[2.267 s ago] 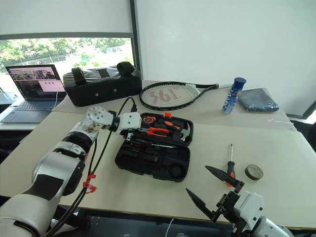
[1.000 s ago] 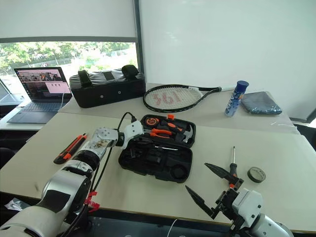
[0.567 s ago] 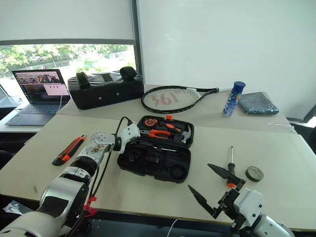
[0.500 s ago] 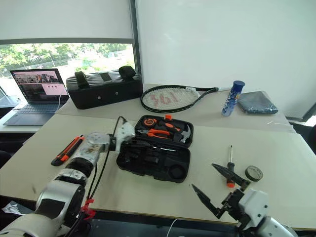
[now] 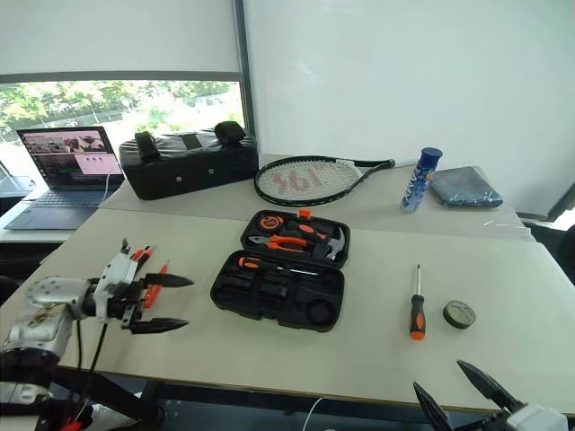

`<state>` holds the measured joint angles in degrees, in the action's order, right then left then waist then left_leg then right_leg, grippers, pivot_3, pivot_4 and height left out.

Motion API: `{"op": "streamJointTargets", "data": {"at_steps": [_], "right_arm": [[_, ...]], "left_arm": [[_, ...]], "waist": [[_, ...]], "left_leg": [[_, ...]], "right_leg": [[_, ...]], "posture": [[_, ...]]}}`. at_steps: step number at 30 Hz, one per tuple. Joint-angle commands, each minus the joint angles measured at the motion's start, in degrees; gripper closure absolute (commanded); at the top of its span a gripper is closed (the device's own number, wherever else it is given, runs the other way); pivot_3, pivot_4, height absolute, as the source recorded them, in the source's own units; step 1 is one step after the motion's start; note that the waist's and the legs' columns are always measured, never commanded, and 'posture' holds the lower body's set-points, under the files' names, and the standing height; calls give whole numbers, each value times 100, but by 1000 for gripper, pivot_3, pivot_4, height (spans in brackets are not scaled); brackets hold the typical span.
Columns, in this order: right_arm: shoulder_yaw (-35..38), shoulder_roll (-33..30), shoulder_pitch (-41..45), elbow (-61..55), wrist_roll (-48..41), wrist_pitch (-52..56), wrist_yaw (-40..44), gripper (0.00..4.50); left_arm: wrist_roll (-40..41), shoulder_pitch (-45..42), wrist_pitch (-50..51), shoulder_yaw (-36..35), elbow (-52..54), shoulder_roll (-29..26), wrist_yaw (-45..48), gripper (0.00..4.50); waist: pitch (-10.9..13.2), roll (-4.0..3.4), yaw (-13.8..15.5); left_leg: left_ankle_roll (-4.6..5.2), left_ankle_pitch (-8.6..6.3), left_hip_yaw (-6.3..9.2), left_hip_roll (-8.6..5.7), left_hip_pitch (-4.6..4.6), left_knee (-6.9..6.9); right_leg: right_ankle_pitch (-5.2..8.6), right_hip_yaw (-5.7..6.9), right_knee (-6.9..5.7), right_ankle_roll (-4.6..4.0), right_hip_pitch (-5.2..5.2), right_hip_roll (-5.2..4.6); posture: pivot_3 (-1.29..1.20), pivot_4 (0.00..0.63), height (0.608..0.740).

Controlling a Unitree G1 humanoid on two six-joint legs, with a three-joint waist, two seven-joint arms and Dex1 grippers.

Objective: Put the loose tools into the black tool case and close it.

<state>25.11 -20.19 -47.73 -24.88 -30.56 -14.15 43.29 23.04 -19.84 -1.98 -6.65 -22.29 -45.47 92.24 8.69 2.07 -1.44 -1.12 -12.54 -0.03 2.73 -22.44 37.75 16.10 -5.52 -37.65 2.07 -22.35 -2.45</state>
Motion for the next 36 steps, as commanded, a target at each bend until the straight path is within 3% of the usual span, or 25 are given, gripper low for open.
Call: {"op": "streamJointTargets", "data": {"at_steps": [1, 5, 10, 14, 16, 21, 24, 32, 33, 36], "right_arm": [[119, -148, 256, -714, -130, 934, -877, 0], [193, -901, 1108, -1317, -650, 2885, -2036, 0], [113, -2142, 2637, -1004, -1307, 5404, -3020, 0], [-177, -2574, 3706, -376, -1514, 6572, -3160, 0], [-545, -2899, 4098, -39, -1143, 6838, -3066, 0], [-829, -2968, 4828, 445, -1144, 7432, -2933, 0], [-1043, -2976, 4986, 514, -1009, 7558, -2791, 643], [-1103, -2920, 5107, 716, -683, 7683, -2600, 3283], [-1067, -2903, 5123, 724, -640, 7567, -2528, 3483], [-919, -2996, 5288, 587, -583, 6907, -1958, 3482]], "left_arm": [[309, 95, 107, -242, 403, -60, -49, 53], [546, 309, 452, -185, 749, -136, 10, 53], [742, 350, 694, -180, 1218, 72, -207, 53], [820, 377, 865, -99, 1597, 250, -436, 53], [826, 415, 921, -72, 1786, 324, -531, 53], [859, 503, 974, -133, 2032, 405, -732, 53], [884, 600, 1002, -185, 2152, 386, -805, 0], [891, 786, 970, -312, 2207, 314, -951, 0], [890, 832, 961, -334, 2222, 308, -972, 0], [962, 1042, 989, -469, 2368, 321, -1114, 0]], "waist": [[1, -1, 23], [1, -1, -1], [2, 1, -34], [5, 4, 2], [5, 5, 15], [5, 4, 25], [5, 5, 16], [5, 4, 0], [5, 5, -5], [6, 4, -31]], "left_leg": [[0, 0, -3, 1, 2, 0], [-1, 0, -13, 6, 6, 0], [0, 0, -10, -8, 4, -10], [0, 0, -8, -14, -12, -11], [1, -1, -5, -16, -25, -12], [4, -2, -4, -22, -86, -6], [4, -2, -3, -21, -89, -6], [4, -2, -4, -21, -85, -3], [4, -2, -4, -21, -84, -3], [4, -2, -4, -20, -85, -3]], "right_leg": [[0, -1, -1, 0, 1, -2], [-2, -6, -3, -5, -2, -1], [-17, -1, -3, 16, -4, 11], [-28, -1, 3, 14, -15, 11], [-28, 0, 8, 15, -22, 12], [-42, -2, 4, 10, -83, 11], [-42, -1, 5, 11, -85, 11], [-37, -1, 5, 24, -82, 11], [-36, -1, 5, 26, -82, 11], [-37, -1, 5, 25, -82, 12]], "posture": [[0, 150, 740], [0, 150, 740], [0, 150, 740], [0, 150, 740], [0, 150, 740], [0, 150, 740], [0, 150, 740], [0, 150, 740], [0, 150, 740], [0, 150, 740]]}}
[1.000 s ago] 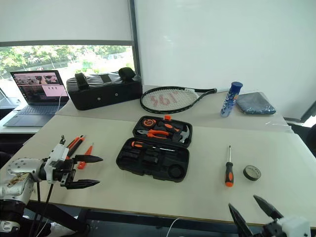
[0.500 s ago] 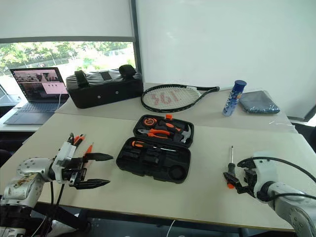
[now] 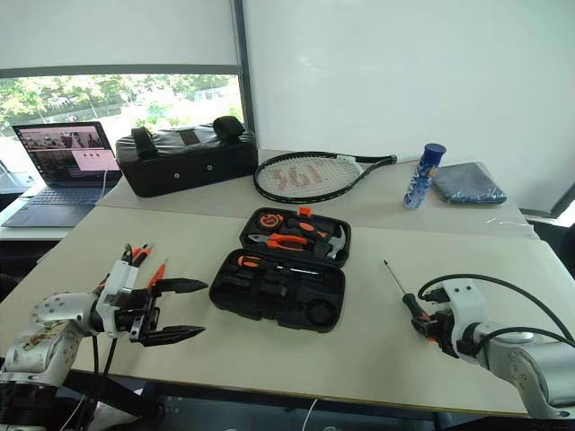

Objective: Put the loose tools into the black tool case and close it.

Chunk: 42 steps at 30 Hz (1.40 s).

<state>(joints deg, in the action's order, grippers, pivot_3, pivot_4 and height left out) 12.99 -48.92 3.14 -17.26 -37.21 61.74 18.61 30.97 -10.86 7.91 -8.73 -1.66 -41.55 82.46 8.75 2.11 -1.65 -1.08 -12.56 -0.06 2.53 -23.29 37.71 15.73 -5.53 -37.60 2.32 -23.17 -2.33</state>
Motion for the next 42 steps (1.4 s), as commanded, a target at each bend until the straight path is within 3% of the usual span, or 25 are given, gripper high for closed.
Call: {"op": "streamJointTargets", "data": {"at_steps": [1, 5, 7, 14, 19, 25, 42], "right_arm": [[288, -225, 303, -248, 118, -1048, 877, 3482], [-343, -566, 1272, -187, 463, -2068, 2073, 3482], [-1067, -570, 2059, -74, 637, -2049, 2572, 3482], [-3481, 200, 4365, 839, 1776, -1567, 3501, 3482], [-4435, 494, 5016, 1566, 2552, -1707, 3979, 3482], [-4848, 736, 5227, 2280, 3164, -2023, 4440, 3482], [-4537, 1323, 5178, 2992, 3509, -2213, 4909, 3482]], "left_arm": [[226, 234, 54, -330, 388, -58, -221, 0], [383, 546, 265, -526, 629, -9, -541, 0], [406, 667, 310, -579, 650, 6, -633, 0], [349, 925, 213, -604, 660, 106, -830, 0], [376, 1055, 198, -653, 752, 127, -913, 0], [388, 1184, 179, -659, 873, 122, -971, 0], [329, 1201, 126, -662, 950, 62, -1003, 0]], "waist": [[2, -1, -36], [24, -30, -130], [25, -32, -178], [36, -30, -209], [40, -32, -101], [41, -35, -76], [41, -35, -103]], "left_leg": [[0, 0, -1, 0, -1, 0], [0, 0, -6, 3, 2, 2], [0, 0, -6, 12, 13, 2], [0, 0, 0, 24, 1, 1], [0, 0, 0, 15, -55, 5], [-1, 1, 1, 9, -83, 8], [-3, 3, 0, 15, -55, 9]], "right_leg": [[0, -1, 0, 0, -2, 0], [4, -7, 1, 27, -2, 0], [3, -6, -1, 25, 3, 12], [-24, -2, -1, -28, -13, 26], [-29, 2, -16, -31, -79, 11], [-31, 6, -38, -33, -115, 6], [-37, 6, -48, -42, -96, 17]], "posture": [[0, 150, 740], [0, 150, 740], [0, 150, 740], [0, 150, 740], [0, 150, 740], [0, 150, 740], [0, 150, 740]]}}
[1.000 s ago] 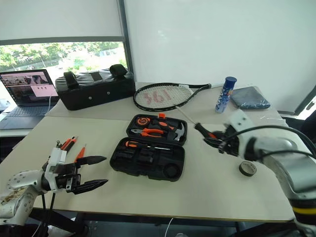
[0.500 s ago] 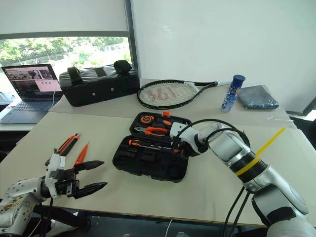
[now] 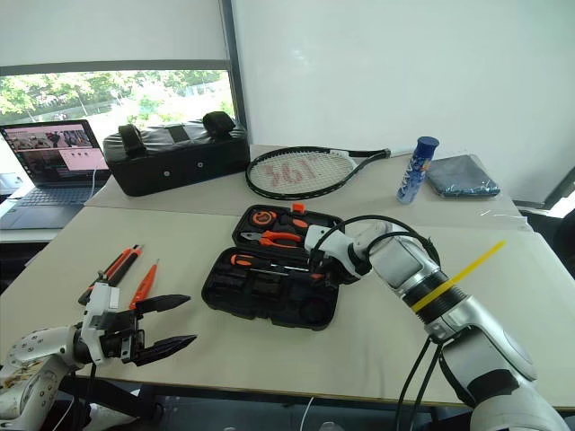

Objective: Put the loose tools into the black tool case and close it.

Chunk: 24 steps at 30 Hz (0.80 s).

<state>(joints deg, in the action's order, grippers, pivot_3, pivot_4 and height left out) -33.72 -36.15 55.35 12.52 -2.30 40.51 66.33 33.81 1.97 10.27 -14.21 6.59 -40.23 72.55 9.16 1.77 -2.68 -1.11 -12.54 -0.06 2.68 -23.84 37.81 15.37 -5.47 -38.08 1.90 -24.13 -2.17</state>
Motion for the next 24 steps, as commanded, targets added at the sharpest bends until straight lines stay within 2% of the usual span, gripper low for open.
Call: {"op": "streamJointTargets", "data": {"at_steps": [1, 3, 5, 7, 9, 14, 15, 16, 21, 22, 23, 24], "right_arm": [[269, 62, -60, 14, -46, -191, 138, 2477], [451, 37, -71, -20, -146, -301, 231, 1894], [740, -183, -20, -215, -468, -328, 707, 1238], [1018, -408, -1, -409, -808, -373, 1211, 1238], [1212, -480, -19, -476, -992, -395, 1377, 1238], [1381, -143, -154, -285, -900, -645, 950, 1238], [1427, -9, -180, -243, -883, -690, 784, 1742], [1460, 136, -194, -187, -859, -699, 604, 1883], [1299, 430, -312, -25, -545, -951, 234, 3632], [1261, 481, -328, 5, -504, -956, 187, 3757], [1237, 535, -335, 55, -461, -972, 130, 4386], [1213, 577, -343, 108, -419, -1002, 97, 4452]], "left_arm": [[44, -88, -113, -121, 118, -75, -10, 0], [42, -89, -117, -133, 114, -82, -8, 0], [40, -73, -120, -168, 105, -108, -6, 0], [44, -48, -122, -207, 89, -139, 9, 0], [38, -33, -134, -229, 59, -160, 26, 0], [9, -126, -141, -162, 10, -128, -24, 0], [7, -129, -142, -150, 19, -118, -33, 0], [8, -130, -140, -137, 27, -108, -37, 0], [-6, -116, -136, -97, 35, -110, 0, 0], [-14, -134, -132, -86, 25, -112, -2, 0], [-23, -147, -132, -77, 16, -116, 1, 0], [-32, -157, -132, -71, 7, -121, 5, 0]], "waist": [[0, 0, 2], [0, 0, 7], [2, -2, 8], [4, -3, 9], [5, -5, 6], [5, -5, -14], [5, -4, -20], [5, -4, -26], [6, -5, -7], [6, -5, -1], [6, -5, 3], [6, -5, 11]], "left_leg": [[0, 0, 0, 0, 0, 0], [0, 0, 0, 0, -1, 0], [0, 0, 0, 0, -2, -1], [0, 0, 0, 0, -6, -1], [0, 0, 0, 1, -6, -2], [0, 0, -1, 2, 1, -1], [-1, 0, -1, 3, 3, -1], [-1, 1, -1, 5, 3, -1], [-3, 2, -1, 5, -2, -1], [-3, 2, -1, 5, -2, -1], [-3, 1, -1, 5, -2, -1], [-3, 1, -1, 5, -2, -1]], "right_leg": [[0, 0, 0, 0, 0, 0], [0, 0, 1, 0, 0, 0], [0, 0, 2, 0, -2, 0], [0, 1, 3, 0, -5, 0], [0, 1, 3, 0, -4, 0], [-2, 0, 1, -3, 0, 1], [-2, 0, 0, -4, 0, 4], [-3, 0, 0, -6, 0, 7], [-5, -1, -1, -7, -4, 8], [-5, -1, 1, -7, -5, 8], [-5, -1, 1, -7, -4, 7], [-5, -1, 1, -7, -4, 7]], "posture": [[0, 150, 740], [0, 150, 740], [0, 150, 740], [0, 150, 740], [0, 150, 740], [0, 150, 740], [0, 150, 740], [0, 150, 740], [0, 150, 740], [0, 150, 740], [0, 150, 740], [0, 150, 740]]}}
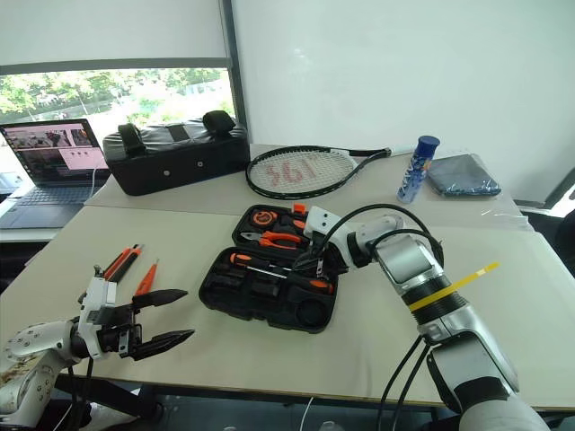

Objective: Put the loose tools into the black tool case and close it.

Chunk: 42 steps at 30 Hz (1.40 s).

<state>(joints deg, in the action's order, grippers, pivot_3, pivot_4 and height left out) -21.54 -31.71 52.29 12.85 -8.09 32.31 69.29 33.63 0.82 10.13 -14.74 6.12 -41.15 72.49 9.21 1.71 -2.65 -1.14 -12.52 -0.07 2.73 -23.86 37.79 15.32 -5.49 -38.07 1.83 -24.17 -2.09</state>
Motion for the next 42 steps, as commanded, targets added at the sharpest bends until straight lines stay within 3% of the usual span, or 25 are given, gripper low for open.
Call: {"op": "streamJointTargets", "data": {"at_steps": [1, 13, 21, 25, 29, 33, 35, 40, 42], "right_arm": [[-30, 162, -44, 118, 204, -194, -228, 4452], [-245, 558, -17, 1343, 834, -656, -560, 4452], [-374, 795, -170, 1216, 892, -518, -441, 4452], [107, 807, -213, 986, 576, -919, -426, 4452], [1176, 641, -561, 360, -268, -1481, -281, 4452], [1773, 223, -1463, -512, -945, -1715, 167, 3433], [2323, 373, -2011, -883, -1236, -2662, 0, 2686], [3035, 330, -3939, -2089, -2059, -3282, 357, 1279], [3190, 419, -4496, -2369, -2267, -3548, 361, 510]], "left_arm": [[-20, -44, -120, -17, 48, -35, 17, 0], [-30, 87, -47, -46, 272, -30, -83, 0], [24, 324, 30, -214, 472, -73, -300, 0], [43, 556, -56, -423, 462, -41, -425, 0], [291, 1137, -27, -1017, 650, 143, -697, 0], [303, 1846, -93, -1576, 722, 255, -837, 0], [398, 2036, -59, -1933, 590, 429, -1154, 0], [314, 2531, -165, -2745, 462, 1066, -2106, 0], [270, 2728, -193, -2970, 439, 1298, -2456, 0]], "waist": [[0, 0, 7], [-1, 0, -75], [-1, 0, -118], [-2, 0, -154], [0, 0, -145], [2, 0, -106], [3, 3, -73], [5, 5, -51], [4, 7, -54]], "left_leg": [[0, 0, 0, 0, 0, 0], [0, 1, 0, 3, 17, 0], [-2, 2, 2, 4, 37, 0], [-2, 2, 1, 9, 36, -3], [-2, 2, 2, 12, 12, -6], [-2, 0, 3, 8, 1, -6], [-1, -2, 3, 2, 5, -6], [-1, -1, -1, 4, 23, -4], [-1, 0, -9, 1, 23, -4]], "right_leg": [[0, 1, 0, 0, 1, 0], [-3, 0, -5, -5, 14, 5], [-5, 0, -5, -6, 32, 6], [-5, -2, -5, -6, 28, 10], [-5, -2, -4, -7, 4, 12], [-4, 3, 7, -3, 6, -1], [-1, 9, 10, 1, 13, -11], [2, 5, 7, 5, 32, -5], [2, -3, 8, 6, 30, -8]], "posture": [[0, 150, 740], [0, 150, 740], [0, 150, 740], [0, 150, 740], [0, 150, 740], [0, 150, 740], [0, 150, 740], [0, 150, 740], [0, 150, 740]]}}
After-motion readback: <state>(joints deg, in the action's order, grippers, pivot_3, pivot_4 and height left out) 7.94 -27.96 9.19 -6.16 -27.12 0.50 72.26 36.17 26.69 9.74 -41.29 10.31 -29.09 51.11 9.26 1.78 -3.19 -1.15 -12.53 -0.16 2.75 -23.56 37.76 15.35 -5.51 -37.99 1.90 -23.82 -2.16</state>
